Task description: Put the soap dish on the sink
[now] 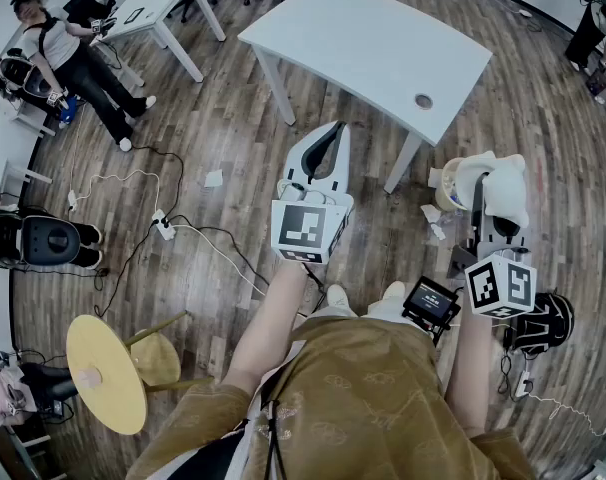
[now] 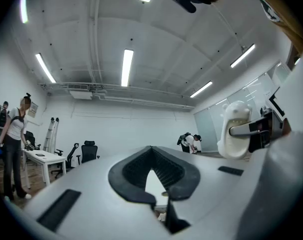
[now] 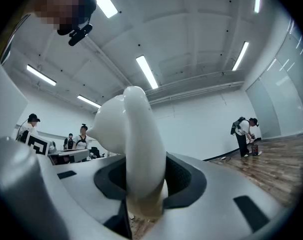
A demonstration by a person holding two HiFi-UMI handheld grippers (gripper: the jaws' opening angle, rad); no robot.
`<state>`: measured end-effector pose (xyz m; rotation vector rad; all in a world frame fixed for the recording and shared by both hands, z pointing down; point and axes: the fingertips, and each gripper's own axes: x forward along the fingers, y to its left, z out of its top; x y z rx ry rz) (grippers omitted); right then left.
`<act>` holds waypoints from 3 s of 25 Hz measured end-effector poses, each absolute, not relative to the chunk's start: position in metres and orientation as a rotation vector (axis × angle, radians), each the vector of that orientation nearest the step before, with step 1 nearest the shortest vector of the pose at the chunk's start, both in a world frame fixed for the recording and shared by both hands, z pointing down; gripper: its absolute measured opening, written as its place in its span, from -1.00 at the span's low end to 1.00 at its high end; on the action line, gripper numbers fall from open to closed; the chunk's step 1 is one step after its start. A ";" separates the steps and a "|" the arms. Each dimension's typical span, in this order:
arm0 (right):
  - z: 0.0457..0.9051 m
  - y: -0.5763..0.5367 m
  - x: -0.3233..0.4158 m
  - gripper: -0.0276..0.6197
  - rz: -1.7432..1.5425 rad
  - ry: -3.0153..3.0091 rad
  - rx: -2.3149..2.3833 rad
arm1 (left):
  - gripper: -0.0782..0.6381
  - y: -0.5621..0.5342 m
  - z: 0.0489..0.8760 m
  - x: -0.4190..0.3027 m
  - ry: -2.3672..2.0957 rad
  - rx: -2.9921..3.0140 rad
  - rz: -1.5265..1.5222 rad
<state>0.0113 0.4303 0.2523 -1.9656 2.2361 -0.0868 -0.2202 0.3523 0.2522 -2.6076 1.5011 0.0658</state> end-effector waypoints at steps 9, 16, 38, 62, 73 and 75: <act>0.256 0.434 0.001 -0.45 -0.082 2.211 -2.004 | -0.76 0.349 0.260 -0.226 1.497 -2.637 0.054; 0.267 0.396 0.015 -0.45 -0.131 2.206 -2.009 | -0.76 0.316 0.276 -0.221 1.532 -2.645 0.015; 0.263 0.247 0.105 -0.45 -0.144 2.273 -1.852 | -0.76 0.186 0.255 -0.127 1.603 -2.541 -0.006; 0.263 0.103 0.100 -0.45 -0.101 2.256 -1.963 | -0.76 0.023 0.259 -0.129 1.536 -2.606 0.030; 0.279 0.037 0.109 -0.45 -0.157 2.294 -1.941 | -0.76 -0.046 0.284 -0.114 1.588 -2.629 -0.001; 0.285 0.019 0.117 -0.45 -0.175 2.305 -1.927 | -0.76 -0.064 0.286 -0.103 1.595 -2.622 -0.003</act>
